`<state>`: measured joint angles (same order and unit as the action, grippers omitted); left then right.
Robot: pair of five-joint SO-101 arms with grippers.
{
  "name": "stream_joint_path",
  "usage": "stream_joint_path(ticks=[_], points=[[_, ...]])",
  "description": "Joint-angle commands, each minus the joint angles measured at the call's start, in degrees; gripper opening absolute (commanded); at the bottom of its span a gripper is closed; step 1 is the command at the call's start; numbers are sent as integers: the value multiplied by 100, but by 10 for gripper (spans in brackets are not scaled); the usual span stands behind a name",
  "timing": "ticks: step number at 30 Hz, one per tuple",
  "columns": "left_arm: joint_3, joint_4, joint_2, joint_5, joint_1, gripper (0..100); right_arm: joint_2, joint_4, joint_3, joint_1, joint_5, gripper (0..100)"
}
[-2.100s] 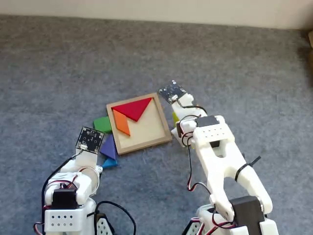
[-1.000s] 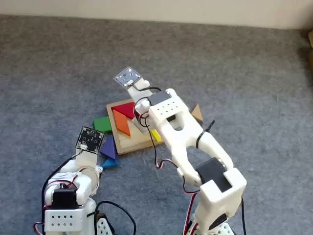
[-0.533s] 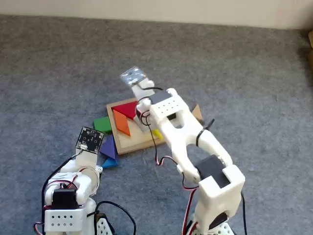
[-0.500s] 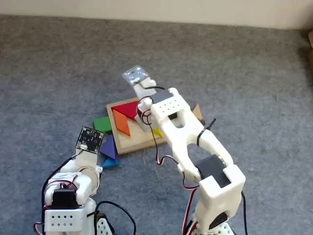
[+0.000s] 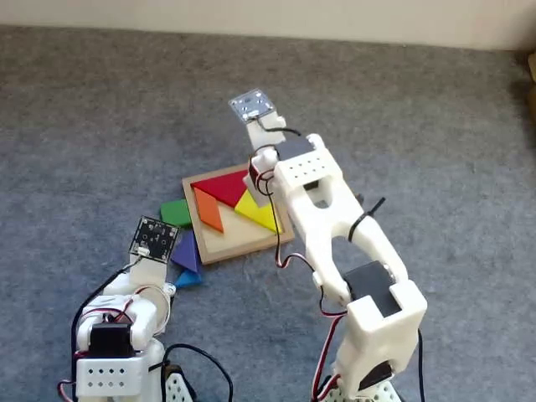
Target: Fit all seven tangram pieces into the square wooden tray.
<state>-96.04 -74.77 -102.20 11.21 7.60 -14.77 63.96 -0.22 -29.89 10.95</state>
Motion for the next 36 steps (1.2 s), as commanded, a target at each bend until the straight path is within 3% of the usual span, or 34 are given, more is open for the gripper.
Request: stream_joint_path(ticks=[1,9,16,20,24,36], points=[[-110,-9,-154,35,-110,7,145,514,-637,233,-44,235],[-110,-9,-154,35,-110,7,145,1235,-1015,945,-44,235],[-110,-9,-154,35,-110,7,119,1024,-989,1569,-141,235],[-110,-9,-154,35,-110,7,-48,541,-822,1877,-686,235],[-110,-9,-154,35,-110,7,-409,84,-664,1886,-730,235],[-110,-9,-154,35,-110,7,-1068,75,-699,1851,-721,235]])
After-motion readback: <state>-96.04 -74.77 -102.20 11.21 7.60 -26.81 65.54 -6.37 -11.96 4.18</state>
